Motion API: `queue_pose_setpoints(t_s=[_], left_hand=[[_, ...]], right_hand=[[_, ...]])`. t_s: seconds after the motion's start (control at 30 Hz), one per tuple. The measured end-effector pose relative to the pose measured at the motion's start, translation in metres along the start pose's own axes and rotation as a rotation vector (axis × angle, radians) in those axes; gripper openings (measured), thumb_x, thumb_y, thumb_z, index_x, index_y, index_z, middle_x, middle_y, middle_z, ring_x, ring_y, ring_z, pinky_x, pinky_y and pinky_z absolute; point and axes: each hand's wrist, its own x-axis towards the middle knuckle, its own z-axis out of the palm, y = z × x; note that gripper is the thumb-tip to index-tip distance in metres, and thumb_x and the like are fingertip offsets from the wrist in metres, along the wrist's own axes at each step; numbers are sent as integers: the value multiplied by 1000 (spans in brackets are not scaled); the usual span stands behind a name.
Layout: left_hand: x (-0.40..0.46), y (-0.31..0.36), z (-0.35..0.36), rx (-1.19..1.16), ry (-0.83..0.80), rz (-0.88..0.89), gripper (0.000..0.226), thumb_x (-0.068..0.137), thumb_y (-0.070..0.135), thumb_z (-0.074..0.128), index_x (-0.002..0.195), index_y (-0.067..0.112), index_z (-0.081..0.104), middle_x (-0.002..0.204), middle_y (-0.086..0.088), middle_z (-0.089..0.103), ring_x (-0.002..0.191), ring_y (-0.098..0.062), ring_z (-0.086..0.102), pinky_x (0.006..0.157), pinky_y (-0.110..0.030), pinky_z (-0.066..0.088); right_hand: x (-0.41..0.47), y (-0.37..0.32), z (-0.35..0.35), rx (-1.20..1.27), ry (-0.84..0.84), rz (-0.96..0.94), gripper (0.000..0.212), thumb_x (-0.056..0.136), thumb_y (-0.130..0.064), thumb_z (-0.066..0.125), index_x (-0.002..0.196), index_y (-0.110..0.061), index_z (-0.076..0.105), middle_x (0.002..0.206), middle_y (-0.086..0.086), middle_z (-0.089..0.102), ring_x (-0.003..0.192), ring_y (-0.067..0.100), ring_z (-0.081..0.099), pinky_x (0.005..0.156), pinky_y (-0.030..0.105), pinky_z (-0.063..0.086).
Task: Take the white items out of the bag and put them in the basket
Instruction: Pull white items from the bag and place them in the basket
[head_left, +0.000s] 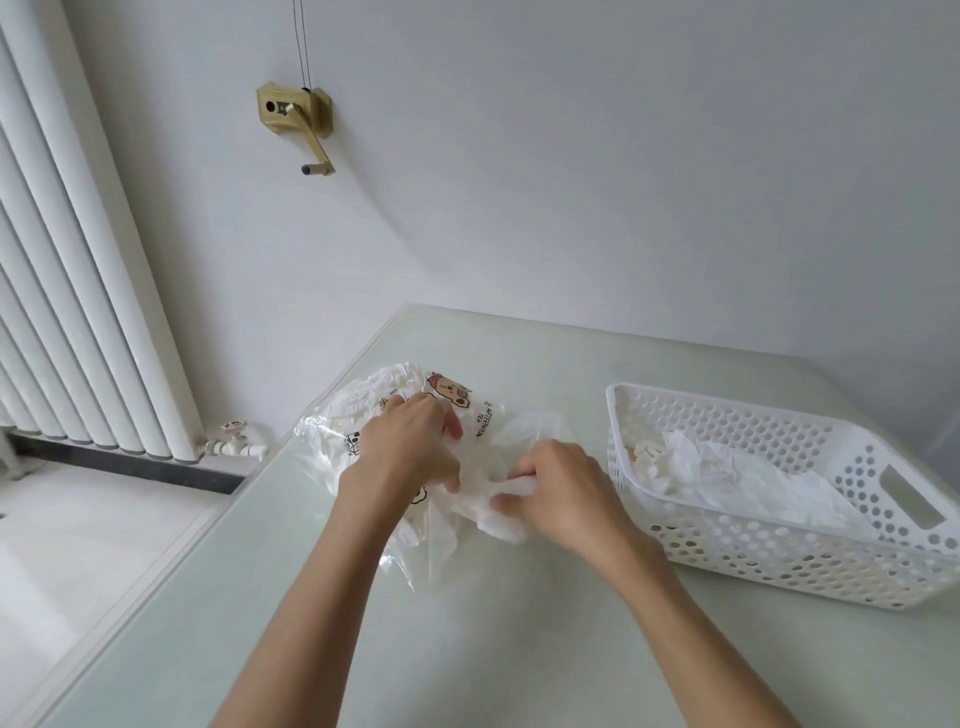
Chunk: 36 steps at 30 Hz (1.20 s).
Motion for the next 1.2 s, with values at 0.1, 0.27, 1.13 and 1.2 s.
queue_pose_setpoints(t_s=[0.1, 0.27, 1.13, 1.2], left_hand=[[0, -1, -1, -27, 8, -17, 50, 69, 25, 82, 113, 31, 59, 118, 12, 55, 118, -16, 40, 77, -27, 35], [1, -1, -3, -3, 8, -3, 48, 72, 30, 79, 116, 31, 58, 122, 11, 54, 121, -15, 38, 81, -27, 36], [-16, 11, -29, -279, -349, 321, 95, 69, 36, 84, 143, 47, 25, 133, 28, 30, 124, 2, 36, 105, -23, 32], [-24, 27, -34, -354, -348, 398, 96, 69, 40, 82, 143, 51, 21, 131, 32, 27, 122, 6, 31, 103, -19, 28]], right_hand=[[2, 6, -15, 18, 62, -38, 26, 77, -35, 74, 77, -10, 67, 77, 6, 61, 78, 27, 56, 64, 32, 43], [-1, 8, -26, 0, 20, -87, 12, 76, -31, 74, 79, -20, 69, 75, -6, 61, 79, 20, 59, 62, 28, 42], [-6, 48, -83, 614, 89, -183, 1, 89, -17, 64, 89, -17, 63, 86, 6, 68, 73, 11, 63, 64, 22, 46], [-11, 51, -88, 641, 68, -217, 1, 89, -12, 64, 88, -13, 64, 81, -1, 66, 71, 6, 62, 60, 15, 45]])
